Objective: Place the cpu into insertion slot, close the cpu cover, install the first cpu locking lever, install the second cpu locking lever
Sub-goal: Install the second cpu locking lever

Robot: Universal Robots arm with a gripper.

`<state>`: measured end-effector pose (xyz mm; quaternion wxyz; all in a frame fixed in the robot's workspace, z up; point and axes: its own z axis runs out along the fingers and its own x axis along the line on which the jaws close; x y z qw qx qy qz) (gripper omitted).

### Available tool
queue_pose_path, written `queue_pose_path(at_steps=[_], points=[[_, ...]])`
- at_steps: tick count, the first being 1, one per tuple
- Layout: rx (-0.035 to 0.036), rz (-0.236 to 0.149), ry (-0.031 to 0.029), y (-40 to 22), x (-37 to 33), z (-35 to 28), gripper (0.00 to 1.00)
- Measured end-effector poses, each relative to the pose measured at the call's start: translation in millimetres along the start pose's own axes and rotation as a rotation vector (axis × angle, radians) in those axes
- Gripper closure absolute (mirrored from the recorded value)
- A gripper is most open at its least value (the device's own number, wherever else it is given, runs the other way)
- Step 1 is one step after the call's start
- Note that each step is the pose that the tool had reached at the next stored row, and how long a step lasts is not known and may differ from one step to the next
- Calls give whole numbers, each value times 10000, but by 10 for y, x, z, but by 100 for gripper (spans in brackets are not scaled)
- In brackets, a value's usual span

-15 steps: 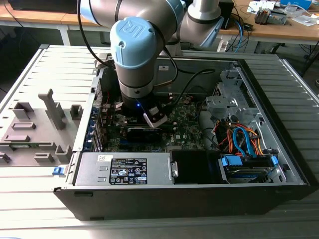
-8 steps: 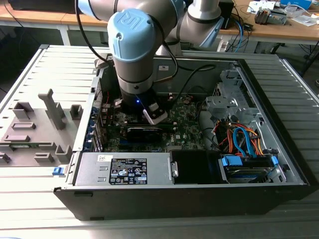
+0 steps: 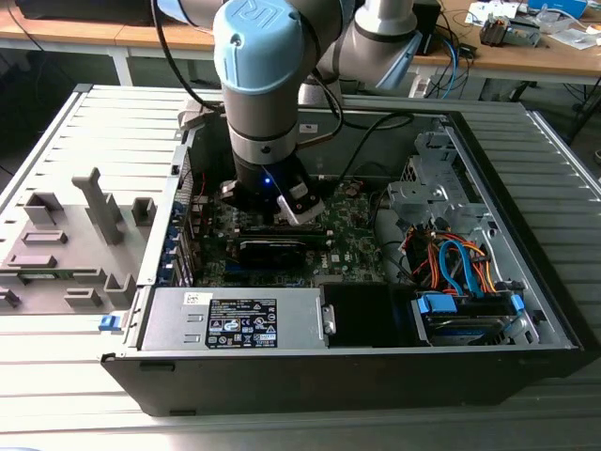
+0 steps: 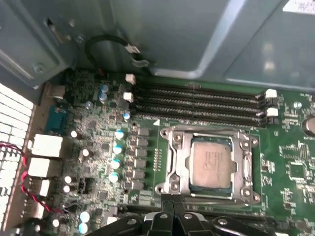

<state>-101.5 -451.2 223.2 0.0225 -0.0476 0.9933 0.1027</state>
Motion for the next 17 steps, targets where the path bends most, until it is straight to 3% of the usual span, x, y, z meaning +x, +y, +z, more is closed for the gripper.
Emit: queue_pose_path(at_steps=[3,5,11,15,17], points=[[107,11,84,58,-87,17,89],[135,18,131,100,-132,28,89],[283,40,269,291,-278,78,89],[504,46,353,408,-378,109,89],[728,49,419,483,-462,130,89]])
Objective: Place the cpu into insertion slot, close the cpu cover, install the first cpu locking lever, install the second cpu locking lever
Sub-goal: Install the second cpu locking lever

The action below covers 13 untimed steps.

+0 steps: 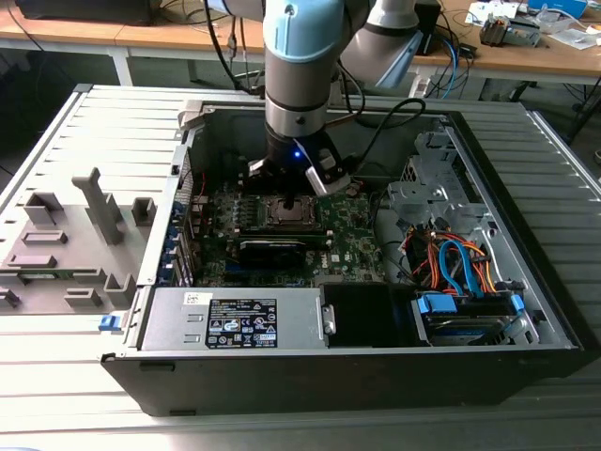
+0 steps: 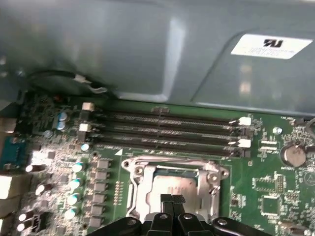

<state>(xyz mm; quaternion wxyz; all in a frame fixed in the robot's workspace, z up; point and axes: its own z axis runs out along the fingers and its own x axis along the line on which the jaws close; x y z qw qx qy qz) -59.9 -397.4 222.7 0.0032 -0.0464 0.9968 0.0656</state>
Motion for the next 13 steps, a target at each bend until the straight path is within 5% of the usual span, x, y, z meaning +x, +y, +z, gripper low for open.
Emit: queue_pose_path(at_steps=[1,3,4,6,13], points=[[337,5,42,17,-26,2,89],[757,1,80,27,-35,-3,89],[1114,2,115,31,-36,-21,89],[1162,1,120,36,-37,-62,89],[1163,3,119,72,-40,-333,89]])
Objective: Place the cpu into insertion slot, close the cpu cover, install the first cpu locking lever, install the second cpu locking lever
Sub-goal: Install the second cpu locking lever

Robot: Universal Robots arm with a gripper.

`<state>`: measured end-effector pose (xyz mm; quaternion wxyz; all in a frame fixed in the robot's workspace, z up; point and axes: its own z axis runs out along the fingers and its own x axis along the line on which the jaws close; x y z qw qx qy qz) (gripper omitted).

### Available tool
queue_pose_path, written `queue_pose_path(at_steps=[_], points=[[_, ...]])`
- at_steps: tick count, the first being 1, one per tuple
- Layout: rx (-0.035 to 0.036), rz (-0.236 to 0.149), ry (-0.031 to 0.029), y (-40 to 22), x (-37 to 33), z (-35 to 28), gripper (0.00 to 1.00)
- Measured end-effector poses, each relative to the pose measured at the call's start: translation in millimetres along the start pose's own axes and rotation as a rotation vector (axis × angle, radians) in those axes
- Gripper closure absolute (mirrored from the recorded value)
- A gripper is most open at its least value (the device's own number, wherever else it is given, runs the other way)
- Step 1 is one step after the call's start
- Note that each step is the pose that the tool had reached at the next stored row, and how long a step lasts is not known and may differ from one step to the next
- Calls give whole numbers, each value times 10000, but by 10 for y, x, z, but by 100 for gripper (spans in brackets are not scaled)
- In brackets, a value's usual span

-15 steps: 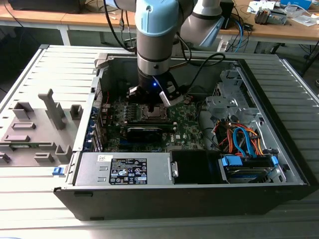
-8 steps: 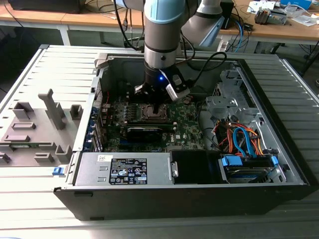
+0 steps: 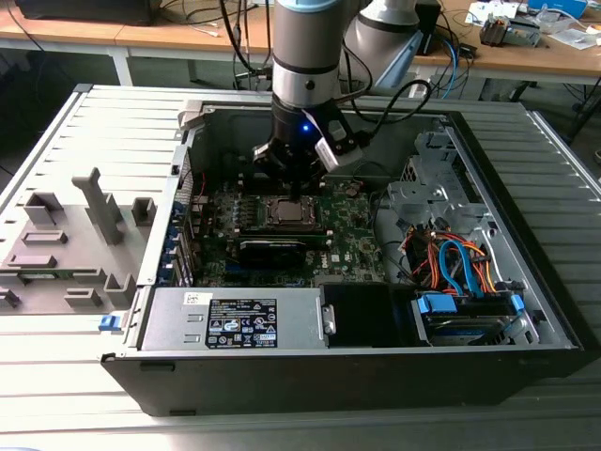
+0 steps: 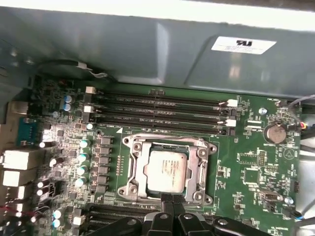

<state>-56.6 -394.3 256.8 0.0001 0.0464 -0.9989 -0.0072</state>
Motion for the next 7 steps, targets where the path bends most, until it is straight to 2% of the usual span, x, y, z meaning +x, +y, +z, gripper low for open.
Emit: queue_pose_path(at_steps=[2,7], points=[[-2,-1,-1,1,0,-29,89],[-1,0,-1,0,0,-31,89]])
